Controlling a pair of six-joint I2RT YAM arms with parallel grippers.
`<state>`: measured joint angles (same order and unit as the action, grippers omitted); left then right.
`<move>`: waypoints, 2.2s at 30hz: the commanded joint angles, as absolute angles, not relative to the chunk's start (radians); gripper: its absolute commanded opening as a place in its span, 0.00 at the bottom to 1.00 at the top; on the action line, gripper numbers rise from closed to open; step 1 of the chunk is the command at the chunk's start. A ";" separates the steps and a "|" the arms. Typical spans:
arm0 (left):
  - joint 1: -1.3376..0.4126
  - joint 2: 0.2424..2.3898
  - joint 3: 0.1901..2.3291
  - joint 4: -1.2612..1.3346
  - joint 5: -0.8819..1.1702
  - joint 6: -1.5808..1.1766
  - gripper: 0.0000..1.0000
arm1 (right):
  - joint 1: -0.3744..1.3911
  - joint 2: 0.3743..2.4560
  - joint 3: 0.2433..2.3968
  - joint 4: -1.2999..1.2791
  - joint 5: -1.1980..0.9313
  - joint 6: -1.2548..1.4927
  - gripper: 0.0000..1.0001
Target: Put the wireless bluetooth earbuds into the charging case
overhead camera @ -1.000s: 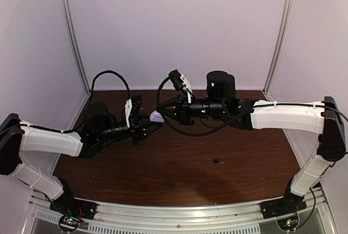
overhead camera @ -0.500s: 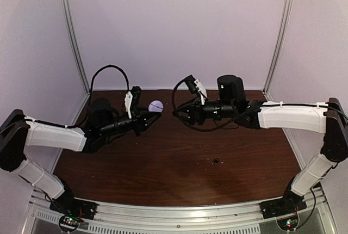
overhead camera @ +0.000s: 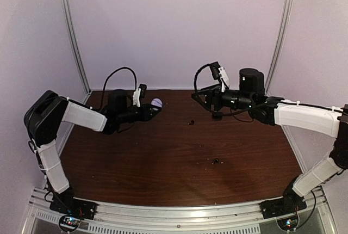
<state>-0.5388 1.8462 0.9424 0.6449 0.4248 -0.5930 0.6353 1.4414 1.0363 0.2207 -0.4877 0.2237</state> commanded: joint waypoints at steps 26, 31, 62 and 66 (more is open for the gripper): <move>-0.341 2.186 1.273 0.271 0.508 -0.846 0.08 | 0.606 1.312 0.956 0.194 -0.280 0.159 0.88; -0.330 2.200 1.295 0.214 0.511 -0.864 0.20 | 0.604 1.303 0.963 0.164 -0.270 0.135 0.91; -0.317 1.698 0.985 0.174 0.201 -0.687 0.98 | 0.421 1.445 1.031 0.084 -0.171 0.150 1.00; -0.324 1.506 0.883 0.291 0.089 -0.631 0.98 | 0.407 1.574 1.076 0.034 -0.146 0.145 1.00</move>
<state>-0.3252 1.6680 0.9512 0.1349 0.2409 -0.7288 0.4240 1.4754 1.0336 0.1192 -0.1890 0.1589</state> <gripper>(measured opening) 0.977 0.997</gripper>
